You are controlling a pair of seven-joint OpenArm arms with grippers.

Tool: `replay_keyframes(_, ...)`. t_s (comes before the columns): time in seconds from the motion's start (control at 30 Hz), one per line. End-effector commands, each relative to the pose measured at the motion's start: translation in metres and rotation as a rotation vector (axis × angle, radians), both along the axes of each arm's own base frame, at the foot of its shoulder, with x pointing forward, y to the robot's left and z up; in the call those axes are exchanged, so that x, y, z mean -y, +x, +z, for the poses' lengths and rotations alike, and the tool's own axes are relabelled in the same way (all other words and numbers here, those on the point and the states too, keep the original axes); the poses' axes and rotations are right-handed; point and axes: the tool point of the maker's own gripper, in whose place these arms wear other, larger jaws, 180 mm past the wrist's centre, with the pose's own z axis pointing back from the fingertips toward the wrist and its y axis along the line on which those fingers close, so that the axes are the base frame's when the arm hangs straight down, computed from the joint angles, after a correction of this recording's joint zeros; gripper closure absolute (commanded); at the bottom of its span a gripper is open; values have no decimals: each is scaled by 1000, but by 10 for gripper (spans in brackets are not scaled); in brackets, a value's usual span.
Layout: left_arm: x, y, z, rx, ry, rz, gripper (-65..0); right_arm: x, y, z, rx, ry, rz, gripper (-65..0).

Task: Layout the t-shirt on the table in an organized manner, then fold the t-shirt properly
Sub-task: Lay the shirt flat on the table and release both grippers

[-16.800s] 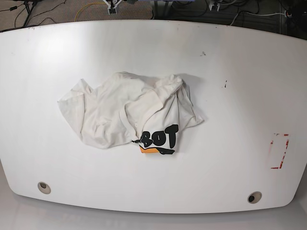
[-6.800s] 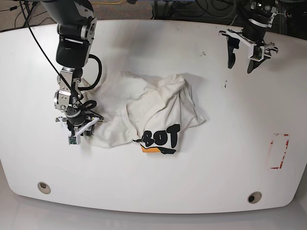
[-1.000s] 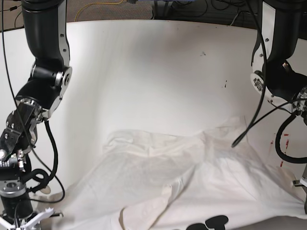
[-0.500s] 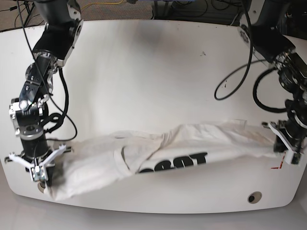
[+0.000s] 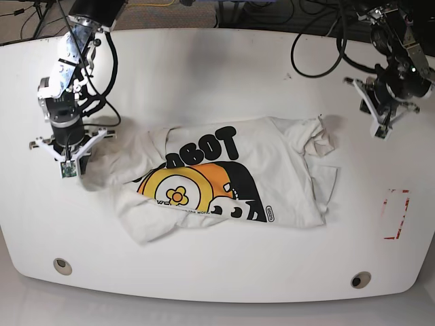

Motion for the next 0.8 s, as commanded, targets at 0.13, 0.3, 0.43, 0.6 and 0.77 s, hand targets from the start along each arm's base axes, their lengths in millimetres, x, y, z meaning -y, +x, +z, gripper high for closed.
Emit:
replay_keyframes(0.13,-6,-30,-9,-57,18,-1,-3,-6,-21,-15,-32,11,8,-2)
replay_keyframes(0.3,-8,-34,-11,-70,24,0,-4,-7,-30,-25,-62,15,9,-2)
replay_keyframes(0.43,-8,-19,-4,-29,23,0,-4,-11,-33,-29,-70,31,6,-2)
replay_keyframes(0.6,-6,8,10,40,19,-2,-7,-11,-32,-29,-68,34,6,-2)
replay_keyframes(0.77,-1,45,25,121,-11,-5,-125,-13,-32,-29,-67,36,8,-2)
